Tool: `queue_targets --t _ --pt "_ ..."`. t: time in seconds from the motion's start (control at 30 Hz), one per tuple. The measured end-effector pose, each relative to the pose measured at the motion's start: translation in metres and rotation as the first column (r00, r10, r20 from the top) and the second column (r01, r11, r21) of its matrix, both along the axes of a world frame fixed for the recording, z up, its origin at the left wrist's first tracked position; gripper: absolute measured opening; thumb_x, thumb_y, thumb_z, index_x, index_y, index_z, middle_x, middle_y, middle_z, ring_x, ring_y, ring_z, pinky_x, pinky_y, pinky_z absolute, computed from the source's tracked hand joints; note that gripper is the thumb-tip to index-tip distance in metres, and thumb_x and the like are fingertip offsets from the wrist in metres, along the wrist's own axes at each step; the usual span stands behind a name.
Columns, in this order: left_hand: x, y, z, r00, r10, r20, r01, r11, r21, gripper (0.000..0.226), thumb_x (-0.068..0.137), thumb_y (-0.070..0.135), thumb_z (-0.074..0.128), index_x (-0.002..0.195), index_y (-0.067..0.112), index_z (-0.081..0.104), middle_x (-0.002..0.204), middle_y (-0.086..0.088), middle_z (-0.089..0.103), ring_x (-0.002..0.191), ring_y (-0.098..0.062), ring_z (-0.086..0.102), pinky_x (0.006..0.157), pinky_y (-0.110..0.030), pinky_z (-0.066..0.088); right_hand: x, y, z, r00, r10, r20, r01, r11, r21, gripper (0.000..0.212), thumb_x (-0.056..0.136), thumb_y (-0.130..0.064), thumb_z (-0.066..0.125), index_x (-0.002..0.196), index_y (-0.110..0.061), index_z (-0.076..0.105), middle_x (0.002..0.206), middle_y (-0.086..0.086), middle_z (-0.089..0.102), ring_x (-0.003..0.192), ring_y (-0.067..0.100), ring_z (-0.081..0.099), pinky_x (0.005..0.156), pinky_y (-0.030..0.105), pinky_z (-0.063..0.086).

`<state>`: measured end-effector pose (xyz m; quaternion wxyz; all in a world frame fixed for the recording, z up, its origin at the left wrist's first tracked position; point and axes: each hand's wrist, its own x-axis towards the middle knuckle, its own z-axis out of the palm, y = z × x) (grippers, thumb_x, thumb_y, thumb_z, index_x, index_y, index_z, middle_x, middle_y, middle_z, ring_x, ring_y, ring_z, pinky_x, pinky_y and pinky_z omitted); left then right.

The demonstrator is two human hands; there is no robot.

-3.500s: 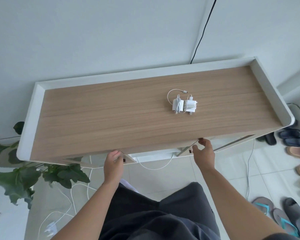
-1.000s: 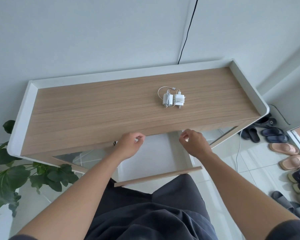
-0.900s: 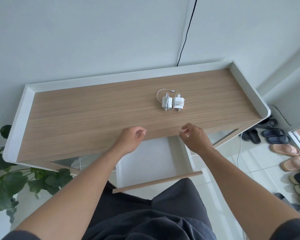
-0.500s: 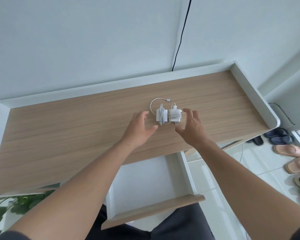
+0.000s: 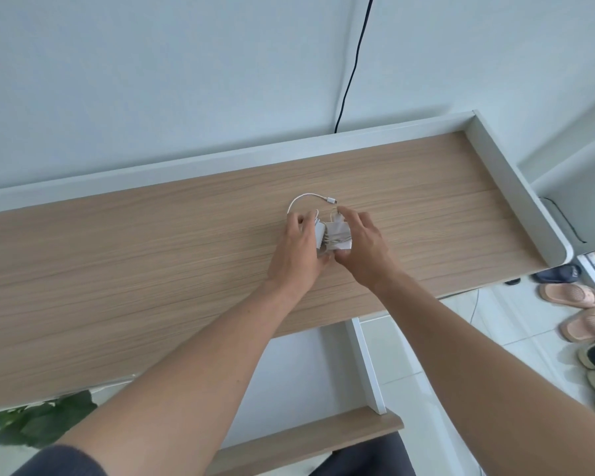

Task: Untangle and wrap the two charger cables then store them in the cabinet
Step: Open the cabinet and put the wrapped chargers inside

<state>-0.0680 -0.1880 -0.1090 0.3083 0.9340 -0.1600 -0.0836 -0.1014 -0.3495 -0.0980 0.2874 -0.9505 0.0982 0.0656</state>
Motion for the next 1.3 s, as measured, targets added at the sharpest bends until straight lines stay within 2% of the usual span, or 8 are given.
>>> queue_targets --t 0.23,0.37,0.43,0.53,0.63,0.97,1.17,1.3 --pt "0.000 0.010 0.004 0.998 -0.033 -0.057 0.028 0.995 -0.092 0.079 0.098 0.014 0.078 0.166 0.015 0.038 0.145 -0.010 0.044 0.121 -0.028 0.062 0.102 -0.036 0.055 -0.003 0.003 0.002 1.000 -0.026 0.016 0.026 1.000 -0.002 0.084 0.089 -0.013 0.084 0.162 -0.015 0.043 0.145 0.013 0.055 0.123 0.038 0.063 0.099 0.041 0.050" --pt "-0.003 0.024 0.008 0.994 -0.028 -0.109 0.013 0.990 -0.138 0.079 0.097 0.003 0.079 0.166 0.012 0.041 0.148 -0.008 0.045 0.134 -0.023 0.057 0.107 -0.011 0.031 -0.011 0.011 0.006 0.999 -0.038 0.024 0.037 0.999 0.036 0.081 0.090 -0.012 0.083 0.160 -0.011 0.044 0.144 0.014 0.056 0.125 0.037 0.060 0.098 0.037 0.046" --pt "-0.007 0.035 0.011 0.993 -0.018 -0.114 -0.002 0.985 -0.171 0.079 0.095 0.002 0.082 0.164 0.011 0.046 0.147 -0.007 0.049 0.138 -0.020 0.055 0.108 -0.006 0.025 -0.018 0.017 0.008 0.998 -0.041 0.037 0.038 0.997 0.060 0.080 0.089 -0.011 0.083 0.160 -0.012 0.045 0.143 0.013 0.056 0.125 0.036 0.059 0.096 0.034 0.043" --pt "-0.020 0.056 0.017 0.992 0.002 -0.127 -0.028 0.979 -0.201 0.080 0.090 0.006 0.087 0.162 0.016 0.052 0.144 -0.002 0.053 0.133 -0.016 0.055 0.113 -0.017 0.036 -0.035 0.029 0.011 0.998 -0.022 0.065 0.016 0.996 0.089 0.079 0.087 -0.011 0.084 0.157 -0.012 0.048 0.139 0.012 0.058 0.116 0.035 0.063 0.093 0.032 0.045" --pt "-0.040 0.080 0.018 0.989 0.009 -0.146 -0.043 0.972 -0.230 0.081 0.086 0.010 0.092 0.158 0.020 0.056 0.138 0.004 0.055 0.125 -0.015 0.060 0.112 -0.031 0.048 -0.059 0.046 0.014 0.996 0.003 0.093 -0.016 0.991 0.131 0.077 0.084 -0.010 0.087 0.152 -0.009 0.052 0.133 0.014 0.060 0.105 0.035 0.066 0.095 0.045 0.055" --pt "-0.139 0.147 0.013 0.965 0.048 -0.257 -0.117 0.958 -0.263 0.079 0.088 0.017 0.091 0.157 0.030 0.055 0.134 0.010 0.055 0.115 -0.014 0.062 0.098 -0.014 0.045 -0.147 0.105 0.016 0.997 0.062 0.046 -0.068 0.990 0.123 0.077 0.085 -0.018 0.087 0.151 -0.015 0.048 0.137 0.007 0.057 0.101 0.033 0.068 0.092 0.048 0.057" --pt "-0.196 0.177 0.007 0.936 0.061 -0.346 -0.146 0.963 -0.225 0.075 0.094 0.027 0.087 0.158 0.040 0.050 0.134 0.020 0.050 0.116 -0.010 0.062 0.089 -0.013 0.045 -0.198 0.131 0.002 0.993 0.120 0.006 -0.119 0.985 0.125 0.076 0.090 -0.019 0.085 0.152 -0.023 0.041 0.143 0.003 0.054 0.114 0.028 0.066 0.093 0.039 0.056" --pt "-0.221 0.190 -0.002 0.913 0.070 -0.401 -0.155 0.971 -0.184 0.076 0.094 0.027 0.086 0.159 0.039 0.048 0.138 0.019 0.050 0.117 -0.009 0.062 0.095 -0.020 0.046 -0.220 0.144 -0.013 0.989 0.136 -0.058 -0.128 0.985 0.117 0.069 0.092 -0.020 0.082 0.149 -0.022 0.042 0.143 0.004 0.053 0.114 0.029 0.065 0.092 0.037 0.056"
